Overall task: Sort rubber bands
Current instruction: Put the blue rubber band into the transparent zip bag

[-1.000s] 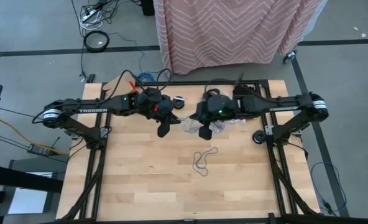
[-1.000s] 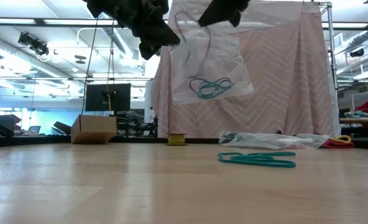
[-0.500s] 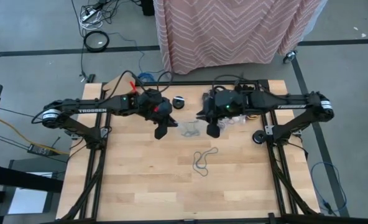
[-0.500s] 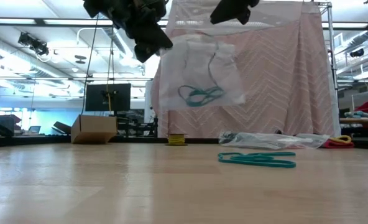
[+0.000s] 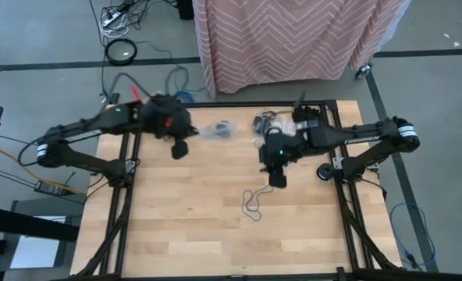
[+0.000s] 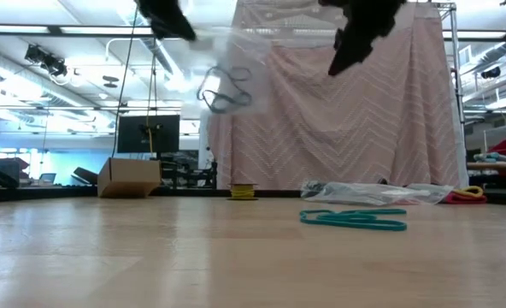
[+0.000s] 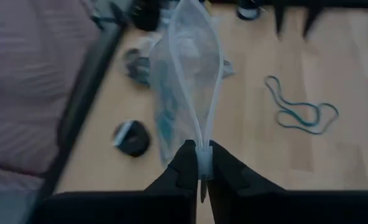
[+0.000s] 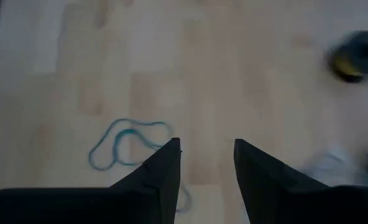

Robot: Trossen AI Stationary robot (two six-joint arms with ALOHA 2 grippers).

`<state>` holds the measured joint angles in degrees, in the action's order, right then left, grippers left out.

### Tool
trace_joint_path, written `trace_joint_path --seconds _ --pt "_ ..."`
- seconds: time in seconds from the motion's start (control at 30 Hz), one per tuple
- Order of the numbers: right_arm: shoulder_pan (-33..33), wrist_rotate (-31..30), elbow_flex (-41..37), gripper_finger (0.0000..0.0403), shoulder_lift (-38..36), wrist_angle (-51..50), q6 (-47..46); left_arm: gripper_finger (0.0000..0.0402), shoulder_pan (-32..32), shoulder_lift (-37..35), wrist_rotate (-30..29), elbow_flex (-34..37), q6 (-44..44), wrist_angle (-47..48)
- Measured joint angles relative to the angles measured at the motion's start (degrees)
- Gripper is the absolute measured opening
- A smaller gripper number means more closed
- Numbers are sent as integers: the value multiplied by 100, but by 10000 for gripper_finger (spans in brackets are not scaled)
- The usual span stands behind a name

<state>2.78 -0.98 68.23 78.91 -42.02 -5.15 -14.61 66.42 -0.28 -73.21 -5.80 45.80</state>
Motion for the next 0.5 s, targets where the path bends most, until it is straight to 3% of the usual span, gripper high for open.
trace_joint_path --seconds 0.17,0.27,0.5 --pt "480 278 -1305 138 200 1583 -25 21 7 -627 -647 29 95 223" --pt "724 240 -1931 139 329 2191 -268 21 63 -840 -738 29 307 186" --pt "1025 -359 -2604 137 893 2306 -431 21 122 -850 -736 36 455 262"
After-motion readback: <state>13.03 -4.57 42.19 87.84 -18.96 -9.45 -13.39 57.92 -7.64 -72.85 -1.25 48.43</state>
